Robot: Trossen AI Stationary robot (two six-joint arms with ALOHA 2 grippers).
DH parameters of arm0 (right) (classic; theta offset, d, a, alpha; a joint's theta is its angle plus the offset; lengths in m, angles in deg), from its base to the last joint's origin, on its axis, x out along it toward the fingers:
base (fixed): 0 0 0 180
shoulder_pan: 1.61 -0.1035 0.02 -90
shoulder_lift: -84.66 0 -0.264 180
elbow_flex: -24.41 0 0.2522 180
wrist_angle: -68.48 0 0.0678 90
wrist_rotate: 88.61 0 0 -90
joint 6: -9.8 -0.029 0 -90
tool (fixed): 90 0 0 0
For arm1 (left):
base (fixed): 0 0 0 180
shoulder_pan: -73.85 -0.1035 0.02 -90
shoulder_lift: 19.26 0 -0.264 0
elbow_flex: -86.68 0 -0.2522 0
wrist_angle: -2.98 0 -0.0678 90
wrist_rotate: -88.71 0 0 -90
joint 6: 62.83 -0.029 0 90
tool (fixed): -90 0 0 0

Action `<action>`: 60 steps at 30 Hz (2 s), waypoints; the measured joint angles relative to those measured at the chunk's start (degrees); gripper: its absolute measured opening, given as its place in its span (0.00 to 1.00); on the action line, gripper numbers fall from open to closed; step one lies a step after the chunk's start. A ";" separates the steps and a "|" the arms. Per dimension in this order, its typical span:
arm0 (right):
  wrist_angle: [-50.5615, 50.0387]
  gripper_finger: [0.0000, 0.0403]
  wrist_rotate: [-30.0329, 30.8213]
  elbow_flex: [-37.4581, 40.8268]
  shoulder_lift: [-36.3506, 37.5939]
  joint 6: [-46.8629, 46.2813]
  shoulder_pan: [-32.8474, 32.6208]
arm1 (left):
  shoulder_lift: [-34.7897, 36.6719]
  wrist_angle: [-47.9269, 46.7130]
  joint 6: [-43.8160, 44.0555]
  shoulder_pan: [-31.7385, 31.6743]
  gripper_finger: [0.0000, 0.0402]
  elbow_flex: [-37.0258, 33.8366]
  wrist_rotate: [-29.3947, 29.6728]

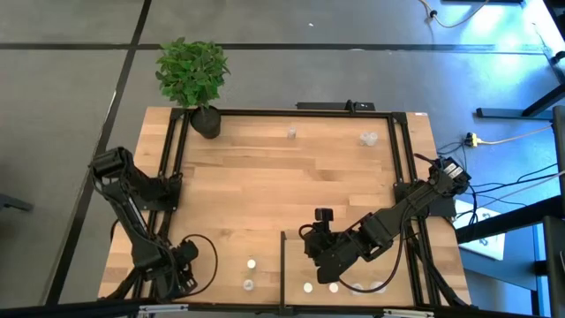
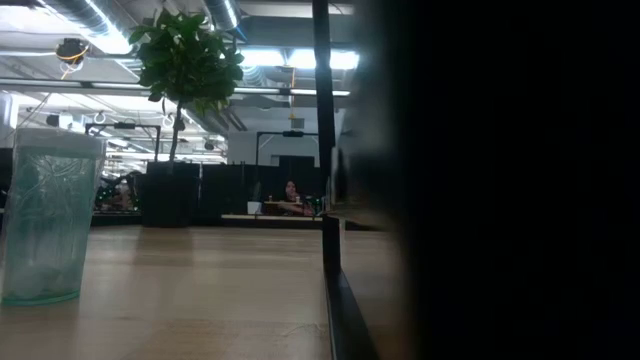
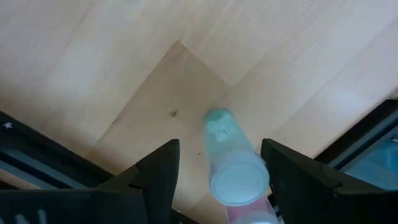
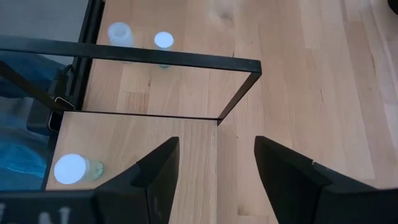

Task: Pick and place medicine bottles onto shelf by color
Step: Put the left green pill bottle on the shelf aligned with the other green pill bottle

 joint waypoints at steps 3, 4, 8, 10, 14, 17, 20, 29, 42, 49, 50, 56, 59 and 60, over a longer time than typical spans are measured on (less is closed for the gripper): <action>0.02 0.52 0.00 0.00 0.00 0.05 0.00 | -0.43 0.31 0.44 0.00 0.55 0.00 -0.08; 0.02 0.52 0.00 0.00 0.00 0.04 0.00 | -0.44 0.31 0.81 0.00 0.55 0.00 -0.45; 0.08 0.52 0.00 0.00 0.00 0.05 0.02 | -0.44 0.22 1.96 -0.05 0.51 0.00 -1.33; 0.09 0.52 0.00 0.00 0.00 0.01 0.01 | -0.44 0.19 1.93 -0.07 0.47 0.00 -1.29; 0.10 0.52 0.00 0.00 0.00 0.04 0.00 | -0.44 0.18 1.93 -0.07 0.38 0.01 0.77; 0.11 0.52 0.00 0.00 0.00 -0.03 0.01 | -0.44 0.17 1.77 -0.07 0.30 0.00 1.99; 0.13 0.52 0.00 0.00 0.00 0.03 0.00 | -0.44 0.19 1.32 -0.09 0.23 0.04 1.91; 0.13 0.52 0.00 0.00 0.00 0.06 0.00 | -0.46 -0.19 1.50 -1.20 0.22 0.30 1.64; 0.13 0.52 0.00 0.00 0.00 -0.04 0.00 | -0.51 -19.22 -14.25 -12.35 0.22 14.85 3.71; 0.17 0.52 0.22 0.00 0.00 1.08 0.02 | -0.49 -20.49 -30.63 -23.03 0.22 19.26 5.13; 0.17 0.52 0.30 0.00 0.00 1.56 0.01 | -0.49 -20.54 -32.99 -24.80 0.22 19.52 5.14; 0.50 0.52 0.52 0.00 0.00 5.02 0.10 | -0.49 -20.56 -47.32 -35.76 0.22 19.96 4.98; 1.68 0.52 4.89 0.01 0.00 6.46 0.11 | -0.49 -20.46 -54.42 -41.35 0.22 19.96 4.95; 2.12 0.52 7.64 0.02 0.00 6.36 0.11 | -0.49 -20.38 -56.86 -43.33 0.22 19.96 4.96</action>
